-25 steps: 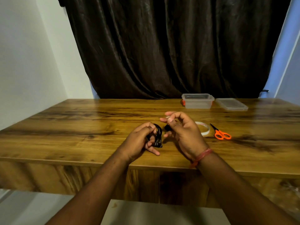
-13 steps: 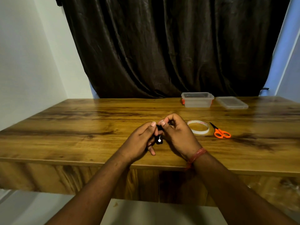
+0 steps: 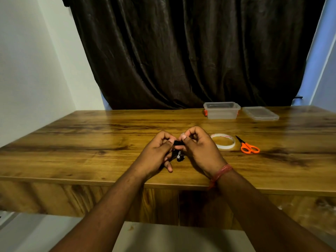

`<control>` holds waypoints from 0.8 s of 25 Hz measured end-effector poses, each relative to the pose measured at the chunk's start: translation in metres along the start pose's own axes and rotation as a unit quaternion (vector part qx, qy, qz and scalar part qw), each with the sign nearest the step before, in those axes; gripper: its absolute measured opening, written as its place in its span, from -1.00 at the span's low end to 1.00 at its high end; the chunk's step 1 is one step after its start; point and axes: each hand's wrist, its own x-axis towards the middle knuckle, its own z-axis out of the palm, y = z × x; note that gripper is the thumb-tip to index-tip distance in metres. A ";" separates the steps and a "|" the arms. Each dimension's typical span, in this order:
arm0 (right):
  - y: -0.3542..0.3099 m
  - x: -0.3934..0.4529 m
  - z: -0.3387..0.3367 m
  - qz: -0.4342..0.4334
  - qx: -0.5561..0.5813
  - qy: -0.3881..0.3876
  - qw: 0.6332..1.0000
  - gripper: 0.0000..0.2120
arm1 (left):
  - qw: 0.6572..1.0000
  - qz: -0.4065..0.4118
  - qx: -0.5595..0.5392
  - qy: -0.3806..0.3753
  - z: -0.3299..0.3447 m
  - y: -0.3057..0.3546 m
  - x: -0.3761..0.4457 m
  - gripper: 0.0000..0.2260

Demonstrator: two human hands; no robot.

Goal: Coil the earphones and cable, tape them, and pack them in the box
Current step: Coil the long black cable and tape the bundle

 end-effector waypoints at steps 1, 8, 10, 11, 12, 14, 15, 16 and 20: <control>0.000 0.000 0.000 0.004 -0.003 0.004 1.000 -0.92 | 1.000 -0.001 0.000 0.001 0.000 0.000 0.000 -0.91; -0.002 -0.003 0.000 0.015 -0.069 0.010 0.997 -0.94 | 0.999 0.024 0.004 0.029 0.003 0.002 -0.001 -0.95; -0.003 -0.004 0.001 0.013 -0.082 0.008 0.997 -0.91 | 0.999 0.028 -0.009 0.037 0.004 0.003 -0.001 -0.97; -0.003 -0.004 0.001 0.010 -0.087 0.007 0.996 -0.91 | 0.999 0.028 -0.012 0.036 0.003 0.003 -0.001 -0.97; -0.003 -0.004 0.001 0.007 -0.093 0.007 0.996 -0.90 | 0.999 0.028 -0.009 0.033 0.002 0.002 -0.001 -0.98; -0.001 -0.003 0.000 0.003 -0.114 0.015 0.993 -0.90 | 0.999 0.024 0.003 0.027 0.001 0.001 0.000 -0.97; 0.000 -0.003 0.000 -0.003 -0.135 0.022 0.991 -0.89 | 0.999 0.021 0.010 0.027 0.001 0.000 0.000 -0.96; 0.000 -0.003 0.000 -0.016 -0.167 0.029 0.985 -0.87 | 0.999 0.020 0.016 0.029 0.000 -0.001 0.000 -0.95; 0.003 -0.004 0.001 -0.118 -0.343 0.036 0.931 -0.87 | 0.999 0.022 0.025 0.035 0.000 -0.005 0.002 -0.93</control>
